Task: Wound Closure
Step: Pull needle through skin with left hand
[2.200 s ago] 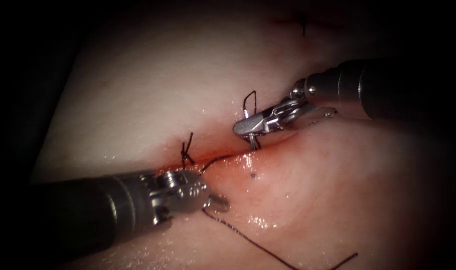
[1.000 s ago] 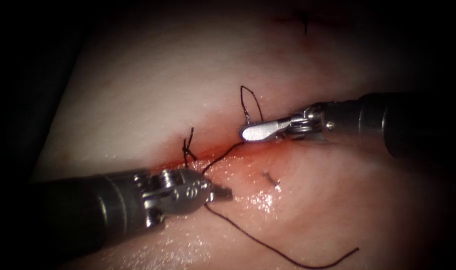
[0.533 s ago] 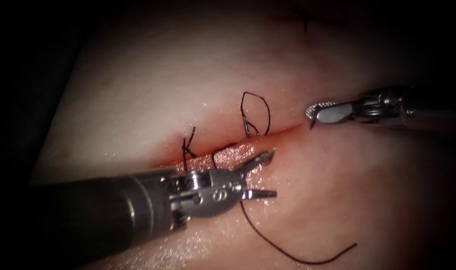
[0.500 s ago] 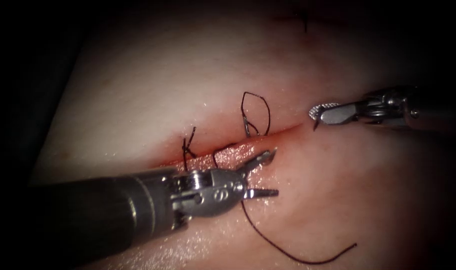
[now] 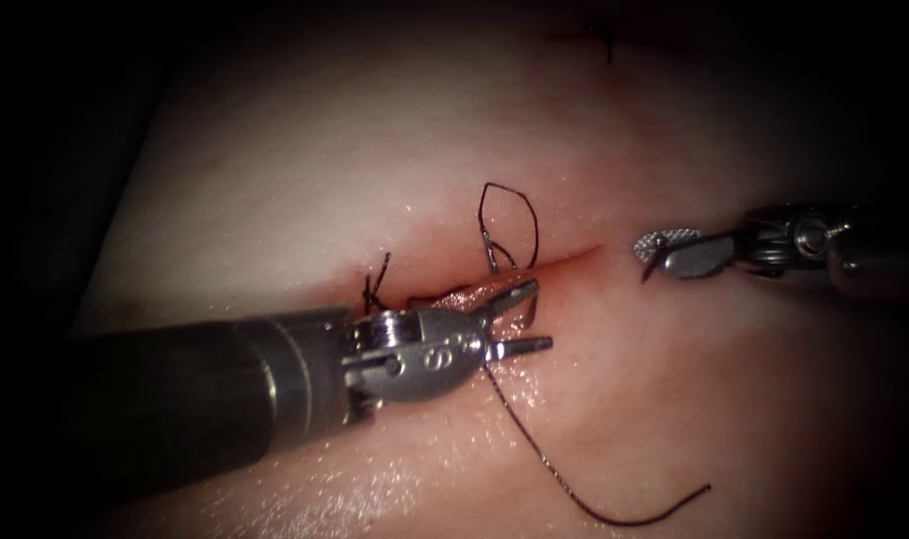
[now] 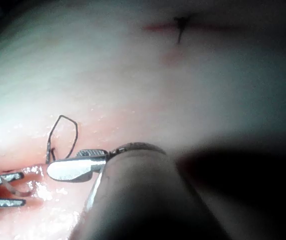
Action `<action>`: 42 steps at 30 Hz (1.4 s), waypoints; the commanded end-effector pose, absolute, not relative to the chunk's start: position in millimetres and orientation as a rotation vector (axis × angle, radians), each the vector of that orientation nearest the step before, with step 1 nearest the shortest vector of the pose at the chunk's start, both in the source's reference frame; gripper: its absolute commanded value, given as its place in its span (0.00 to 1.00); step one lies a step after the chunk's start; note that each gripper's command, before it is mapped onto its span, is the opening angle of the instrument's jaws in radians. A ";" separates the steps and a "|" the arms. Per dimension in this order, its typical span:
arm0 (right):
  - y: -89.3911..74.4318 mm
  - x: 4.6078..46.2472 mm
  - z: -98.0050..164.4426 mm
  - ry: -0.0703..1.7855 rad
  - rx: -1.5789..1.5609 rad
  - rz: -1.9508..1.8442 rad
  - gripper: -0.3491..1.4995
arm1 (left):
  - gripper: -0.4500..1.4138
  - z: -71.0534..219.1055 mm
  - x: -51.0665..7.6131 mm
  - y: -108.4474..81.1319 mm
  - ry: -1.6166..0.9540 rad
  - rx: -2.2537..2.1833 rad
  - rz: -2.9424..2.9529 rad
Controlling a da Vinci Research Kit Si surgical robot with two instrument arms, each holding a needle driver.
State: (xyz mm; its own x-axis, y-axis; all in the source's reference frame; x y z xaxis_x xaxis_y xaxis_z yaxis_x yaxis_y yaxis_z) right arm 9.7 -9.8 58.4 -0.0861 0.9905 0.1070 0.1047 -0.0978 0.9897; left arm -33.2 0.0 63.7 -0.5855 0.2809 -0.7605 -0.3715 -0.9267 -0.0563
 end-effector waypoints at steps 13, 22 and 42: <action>-11.3 11.0 57.4 1.553 1.029 0.961 0.65 | 0.00 65.0 -33.5 0.6 -0.138 -1.228 2.393; -14.5 12.8 59.0 1.438 0.680 0.546 0.62 | 0.00 64.8 -33.1 1.0 -0.534 -1.331 2.059; -19.2 15.6 67.8 1.211 0.416 0.354 0.57 | 0.00 60.9 -31.4 2.7 -1.020 -1.023 1.207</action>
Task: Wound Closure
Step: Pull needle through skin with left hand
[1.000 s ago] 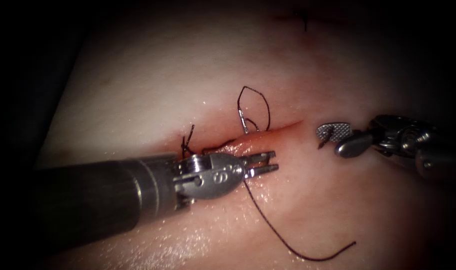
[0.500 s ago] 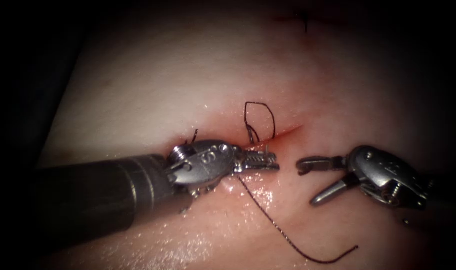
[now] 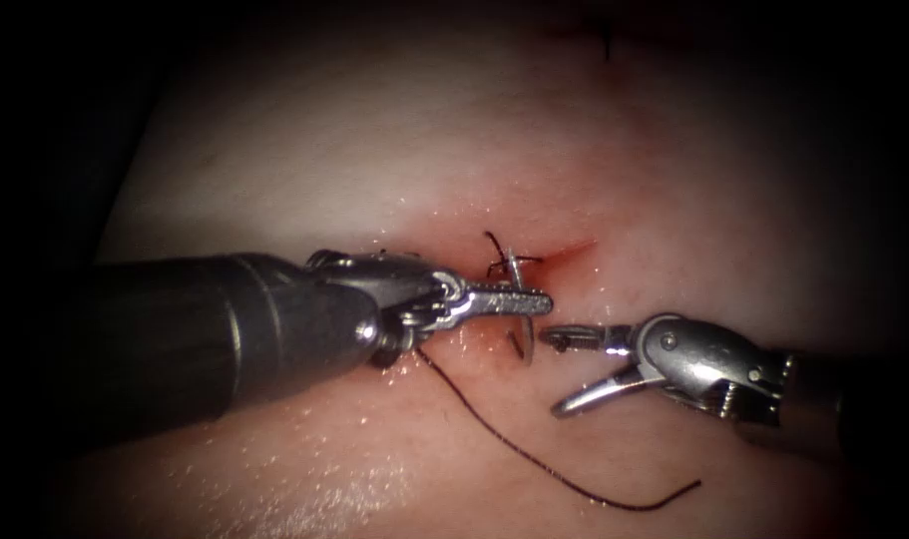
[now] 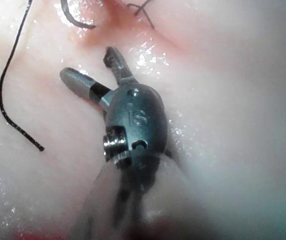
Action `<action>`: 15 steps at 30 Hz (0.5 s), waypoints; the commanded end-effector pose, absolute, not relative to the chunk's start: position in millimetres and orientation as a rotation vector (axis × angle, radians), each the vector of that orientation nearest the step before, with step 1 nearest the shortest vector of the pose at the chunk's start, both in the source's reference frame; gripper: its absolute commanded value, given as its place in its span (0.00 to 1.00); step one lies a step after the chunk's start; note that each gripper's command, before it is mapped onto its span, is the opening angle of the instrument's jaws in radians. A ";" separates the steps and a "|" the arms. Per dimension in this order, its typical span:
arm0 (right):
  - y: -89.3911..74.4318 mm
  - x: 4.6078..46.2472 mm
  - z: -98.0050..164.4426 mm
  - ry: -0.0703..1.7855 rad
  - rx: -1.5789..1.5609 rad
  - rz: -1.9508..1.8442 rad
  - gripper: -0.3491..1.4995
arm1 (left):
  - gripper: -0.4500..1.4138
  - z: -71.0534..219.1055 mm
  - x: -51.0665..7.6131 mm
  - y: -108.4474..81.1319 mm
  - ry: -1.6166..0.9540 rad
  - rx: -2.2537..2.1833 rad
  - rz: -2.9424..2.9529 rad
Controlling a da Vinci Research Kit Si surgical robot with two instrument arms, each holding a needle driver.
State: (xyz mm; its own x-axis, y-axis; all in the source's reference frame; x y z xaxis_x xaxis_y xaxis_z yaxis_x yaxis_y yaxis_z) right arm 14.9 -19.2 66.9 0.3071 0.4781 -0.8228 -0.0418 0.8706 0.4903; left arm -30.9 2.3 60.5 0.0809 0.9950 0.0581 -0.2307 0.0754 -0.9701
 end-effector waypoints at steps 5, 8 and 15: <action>-19.1 15.6 68.3 1.203 0.403 0.344 0.57 | 0.00 59.6 -31.6 2.1 -1.120 -1.012 1.168; -19.1 15.6 68.2 1.202 0.403 0.346 0.57 | 0.00 58.6 -31.5 1.6 -1.077 -1.156 1.336; -19.1 15.7 68.0 1.202 0.404 0.347 0.61 | 0.00 55.2 -30.8 0.9 -0.727 -1.560 1.875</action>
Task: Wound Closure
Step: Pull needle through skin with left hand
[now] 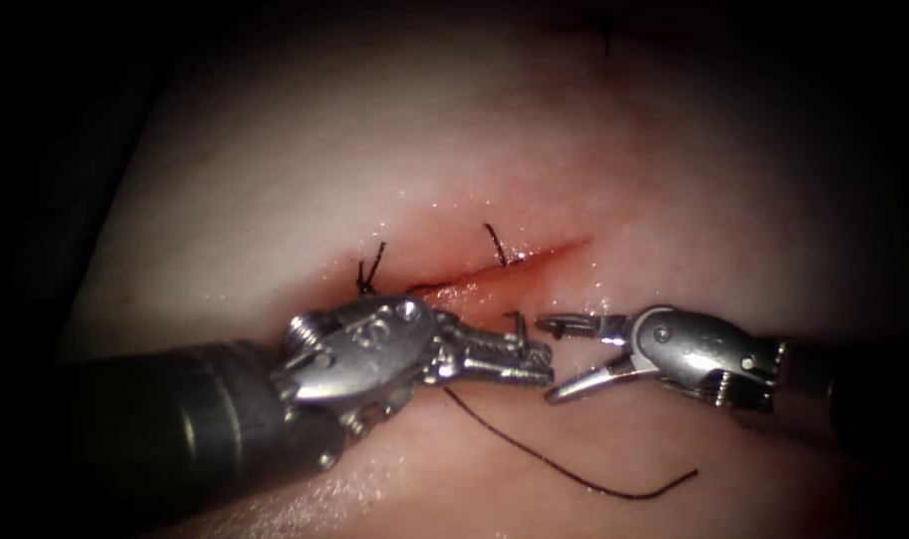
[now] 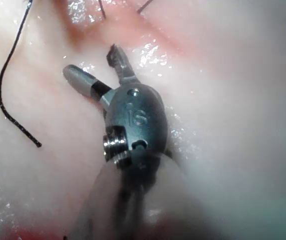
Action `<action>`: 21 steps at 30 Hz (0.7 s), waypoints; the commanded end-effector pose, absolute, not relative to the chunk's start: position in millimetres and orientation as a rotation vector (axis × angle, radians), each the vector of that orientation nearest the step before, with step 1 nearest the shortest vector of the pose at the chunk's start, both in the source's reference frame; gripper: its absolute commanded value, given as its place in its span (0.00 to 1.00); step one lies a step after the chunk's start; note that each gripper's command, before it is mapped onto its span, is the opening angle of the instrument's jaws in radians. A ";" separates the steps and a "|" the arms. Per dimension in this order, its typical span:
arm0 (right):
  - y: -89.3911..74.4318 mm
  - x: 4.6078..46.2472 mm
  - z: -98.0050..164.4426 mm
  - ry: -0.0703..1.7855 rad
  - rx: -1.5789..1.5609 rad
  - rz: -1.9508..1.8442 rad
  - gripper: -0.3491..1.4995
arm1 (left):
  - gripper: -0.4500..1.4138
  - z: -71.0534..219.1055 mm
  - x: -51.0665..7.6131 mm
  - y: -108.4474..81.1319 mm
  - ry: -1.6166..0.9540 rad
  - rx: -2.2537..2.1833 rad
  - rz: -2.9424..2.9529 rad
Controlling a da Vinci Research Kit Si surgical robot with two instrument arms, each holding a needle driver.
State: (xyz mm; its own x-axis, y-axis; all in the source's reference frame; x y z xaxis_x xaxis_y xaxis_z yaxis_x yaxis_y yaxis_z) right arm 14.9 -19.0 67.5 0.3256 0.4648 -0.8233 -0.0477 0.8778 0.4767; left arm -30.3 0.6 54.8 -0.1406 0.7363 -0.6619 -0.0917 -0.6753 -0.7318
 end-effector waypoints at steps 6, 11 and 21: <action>-19.0 15.8 68.0 1.201 0.403 0.350 0.72 | 0.00 50.4 -29.0 1.6 -0.430 -1.671 2.170; -18.3 15.9 67.0 1.234 0.400 0.385 0.75 | 0.00 46.2 -27.7 3.0 -0.142 -1.692 2.399; -17.3 16.9 64.1 1.243 0.401 0.429 0.68 | 0.00 39.5 -25.7 4.5 0.231 -1.705 2.466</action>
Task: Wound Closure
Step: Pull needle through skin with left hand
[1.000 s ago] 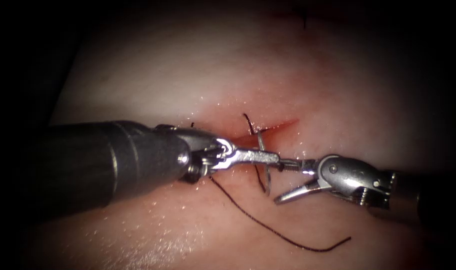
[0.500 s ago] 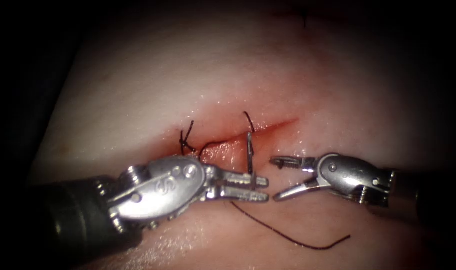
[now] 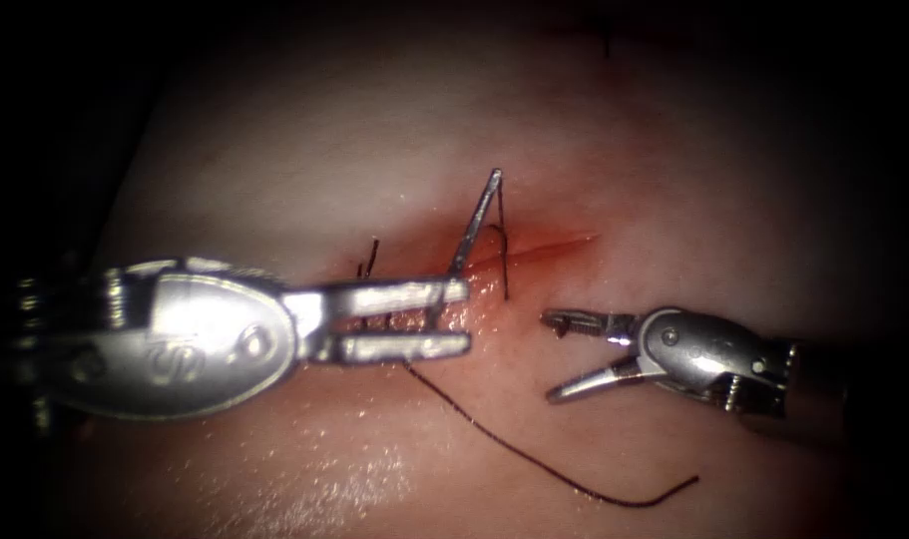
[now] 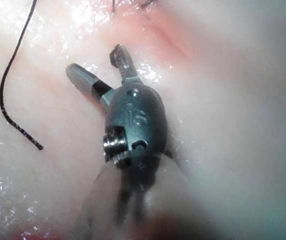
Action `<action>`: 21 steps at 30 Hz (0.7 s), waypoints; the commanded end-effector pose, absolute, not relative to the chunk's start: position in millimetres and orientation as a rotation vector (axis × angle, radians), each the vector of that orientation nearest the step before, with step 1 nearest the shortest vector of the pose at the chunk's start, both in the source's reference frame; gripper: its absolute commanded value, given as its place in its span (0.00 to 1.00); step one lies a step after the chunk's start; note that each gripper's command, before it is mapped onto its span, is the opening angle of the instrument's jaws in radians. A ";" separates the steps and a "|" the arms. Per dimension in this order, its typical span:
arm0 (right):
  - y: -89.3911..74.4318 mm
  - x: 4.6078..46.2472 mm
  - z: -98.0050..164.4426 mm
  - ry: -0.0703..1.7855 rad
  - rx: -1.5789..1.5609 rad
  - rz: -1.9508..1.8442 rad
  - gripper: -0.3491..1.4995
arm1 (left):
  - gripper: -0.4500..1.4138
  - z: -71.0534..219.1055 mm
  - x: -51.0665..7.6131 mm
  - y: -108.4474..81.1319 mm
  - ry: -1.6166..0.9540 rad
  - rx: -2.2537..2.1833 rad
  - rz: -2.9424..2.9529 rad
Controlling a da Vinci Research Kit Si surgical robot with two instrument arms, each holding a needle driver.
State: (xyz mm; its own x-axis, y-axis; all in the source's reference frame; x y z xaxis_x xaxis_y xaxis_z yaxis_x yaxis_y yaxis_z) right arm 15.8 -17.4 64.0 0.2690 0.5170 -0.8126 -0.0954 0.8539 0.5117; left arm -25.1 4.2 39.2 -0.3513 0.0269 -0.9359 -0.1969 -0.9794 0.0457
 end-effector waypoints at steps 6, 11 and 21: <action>-15.7 18.0 62.3 1.225 0.387 0.492 0.63 | 0.00 38.3 -25.9 2.0 0.255 -1.719 2.470; -13.9 19.4 61.8 1.222 0.377 0.516 0.64 | 0.00 38.5 -25.9 0.3 0.264 -1.730 2.447; -14.8 20.2 62.8 1.231 0.368 0.499 0.57 | 0.00 40.2 -26.1 3.7 0.227 -1.824 2.173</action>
